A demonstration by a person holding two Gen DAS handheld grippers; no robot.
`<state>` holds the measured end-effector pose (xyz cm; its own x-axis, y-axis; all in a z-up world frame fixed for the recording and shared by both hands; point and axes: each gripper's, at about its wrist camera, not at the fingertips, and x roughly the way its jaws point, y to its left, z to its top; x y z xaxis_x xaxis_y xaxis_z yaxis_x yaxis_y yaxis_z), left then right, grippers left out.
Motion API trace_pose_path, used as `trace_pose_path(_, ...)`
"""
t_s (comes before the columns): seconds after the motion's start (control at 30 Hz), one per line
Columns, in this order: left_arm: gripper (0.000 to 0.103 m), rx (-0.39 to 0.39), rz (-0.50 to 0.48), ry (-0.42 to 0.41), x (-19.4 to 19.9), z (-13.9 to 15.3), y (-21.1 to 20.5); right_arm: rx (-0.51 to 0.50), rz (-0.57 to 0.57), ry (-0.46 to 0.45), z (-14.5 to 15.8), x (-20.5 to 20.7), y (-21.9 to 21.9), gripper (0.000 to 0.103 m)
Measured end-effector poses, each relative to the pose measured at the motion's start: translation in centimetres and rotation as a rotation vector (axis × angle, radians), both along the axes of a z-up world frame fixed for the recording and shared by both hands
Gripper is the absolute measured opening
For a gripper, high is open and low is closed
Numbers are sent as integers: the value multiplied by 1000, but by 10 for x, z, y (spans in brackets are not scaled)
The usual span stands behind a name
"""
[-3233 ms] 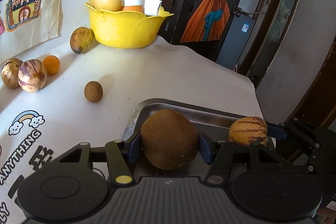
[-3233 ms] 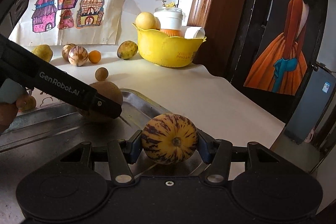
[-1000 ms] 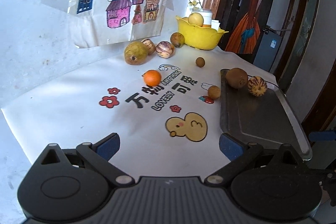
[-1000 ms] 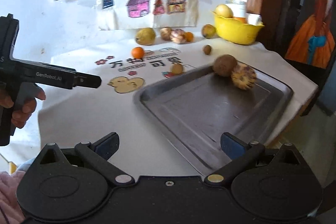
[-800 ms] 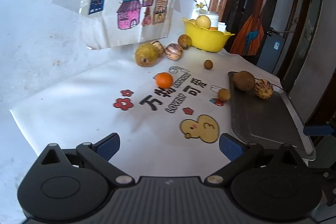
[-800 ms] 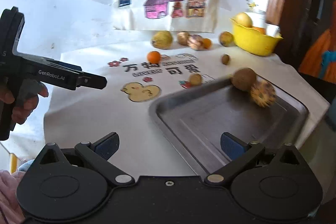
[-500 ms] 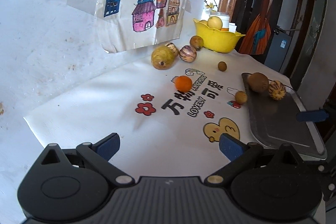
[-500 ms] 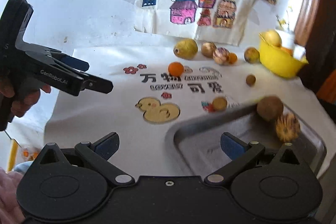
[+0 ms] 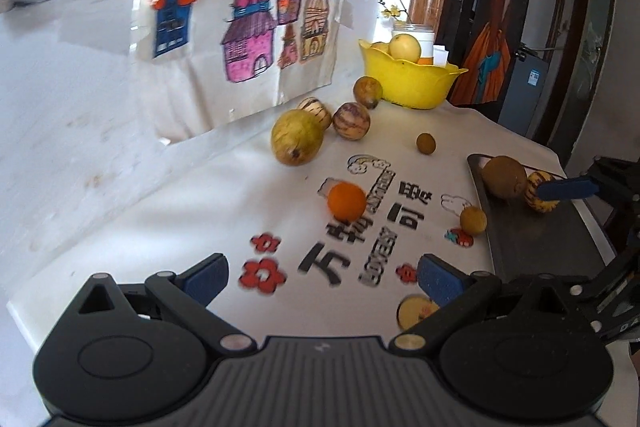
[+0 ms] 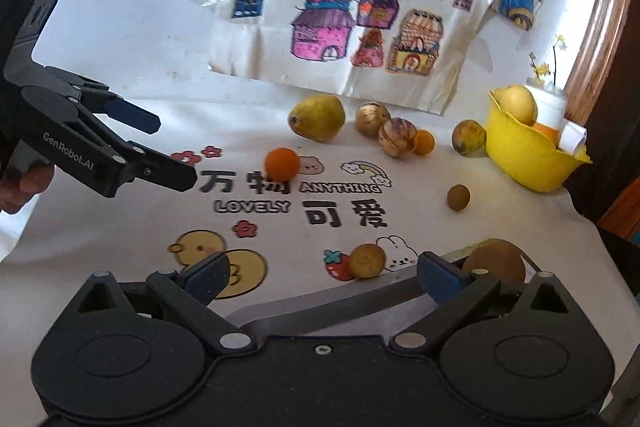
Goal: Organize fruits
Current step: 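Grasp the orange with the left tool while the right tool grasps a small brown fruit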
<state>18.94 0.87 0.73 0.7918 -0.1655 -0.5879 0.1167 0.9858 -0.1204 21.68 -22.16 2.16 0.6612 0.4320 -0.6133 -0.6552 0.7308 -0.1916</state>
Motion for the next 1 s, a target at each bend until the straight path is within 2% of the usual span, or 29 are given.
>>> trace_pose_path(0.43, 102, 63, -62, 19, 56, -17, -23, -32, 7, -10, -18, 28, 5, 81)
trace_pose_path(0.67, 102, 61, -88, 34, 75, -23, -27, -25, -14, 23, -25, 41, 6, 78)
trace_pose_path(1.0, 90, 76, -99, 33, 86, -27, -33, -1, -30, 52, -29, 49, 5, 67)
